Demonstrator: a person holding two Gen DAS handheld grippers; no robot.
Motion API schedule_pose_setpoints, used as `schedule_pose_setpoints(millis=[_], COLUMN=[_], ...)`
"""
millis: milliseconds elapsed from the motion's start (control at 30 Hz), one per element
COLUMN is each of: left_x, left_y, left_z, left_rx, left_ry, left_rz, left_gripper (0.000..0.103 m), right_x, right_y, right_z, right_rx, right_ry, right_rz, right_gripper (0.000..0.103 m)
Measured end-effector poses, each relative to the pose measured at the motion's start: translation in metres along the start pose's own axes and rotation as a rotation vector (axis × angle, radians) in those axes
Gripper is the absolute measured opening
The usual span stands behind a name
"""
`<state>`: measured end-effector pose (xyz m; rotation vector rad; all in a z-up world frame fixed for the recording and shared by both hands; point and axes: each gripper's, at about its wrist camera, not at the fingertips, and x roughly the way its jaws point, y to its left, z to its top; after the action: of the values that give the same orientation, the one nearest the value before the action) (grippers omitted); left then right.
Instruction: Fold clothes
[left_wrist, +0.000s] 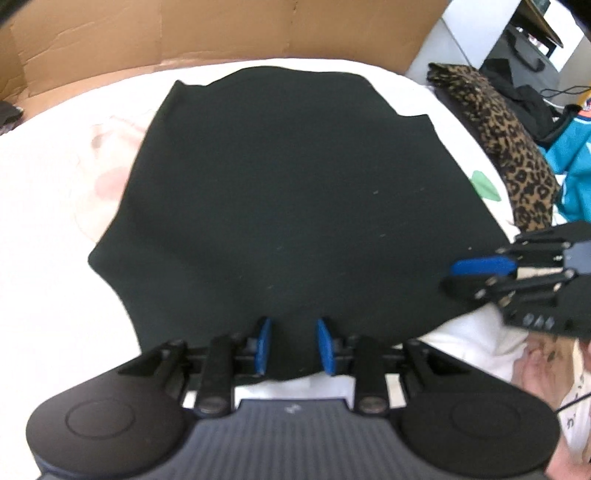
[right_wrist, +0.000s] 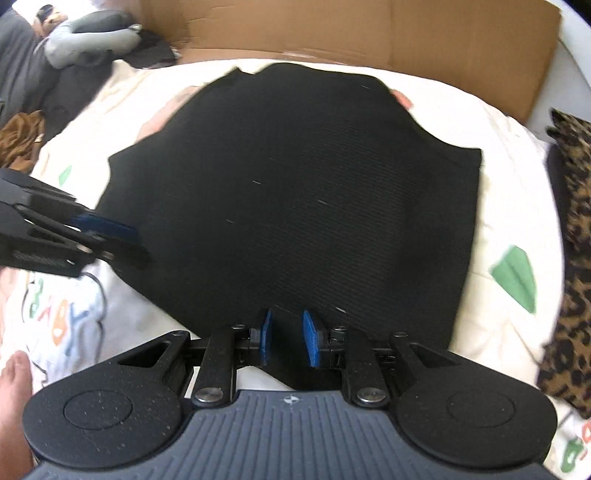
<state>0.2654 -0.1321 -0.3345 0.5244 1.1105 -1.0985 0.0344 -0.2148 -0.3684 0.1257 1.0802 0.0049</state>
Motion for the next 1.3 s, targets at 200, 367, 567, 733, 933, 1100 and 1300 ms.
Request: schedule_pose_setpoints(millis=[200,367,567,733,933,1100,1300], left_x=[-0.007,-0.014,-0.029,-0.028,-0.014,-0.015,-0.009], left_y=[0.025,0.051,0.073,0.072,0.08,0.076,0.078], left_z=[-0.009,-0.017,-0.02,-0.015,-0.019,-0.03,-0.031], left_rx=[-0.019,-0.082,-0.183,-0.193,-0.198,-0.215,-0.217], left_ry=[0.009,0.028,0.017,-0.008,-0.002,0.007,0.008], left_rz=[0.082,0.147,0.145,0.099,0.104,0.093,0.089], left_gripper=[0.026,0.028,0.03,0.031,0.034,0.041,0.043], right_x=[-0.01,-0.019,-0.036,-0.04,-0.027,-0.015,-0.001], right_y=[-0.019,-0.035,-0.049,-0.061,-0.077,-0.09,-0.109], right_z=[-0.016,-0.024,-0.026,-0.031,-0.045,-0.054,-0.071], right_rx=[0.03,0.093,0.189,0.316,0.489,0.641,0.857], right_ry=[0.024,0.045,0.033,0.03,0.073,0.089,0.057], right_rz=[-0.045,-0.068,-0.052,0.017,0.104,0.167,0.264], right_gripper=[0.025,0.025,0.027,0.038,0.038,0.038,0.038])
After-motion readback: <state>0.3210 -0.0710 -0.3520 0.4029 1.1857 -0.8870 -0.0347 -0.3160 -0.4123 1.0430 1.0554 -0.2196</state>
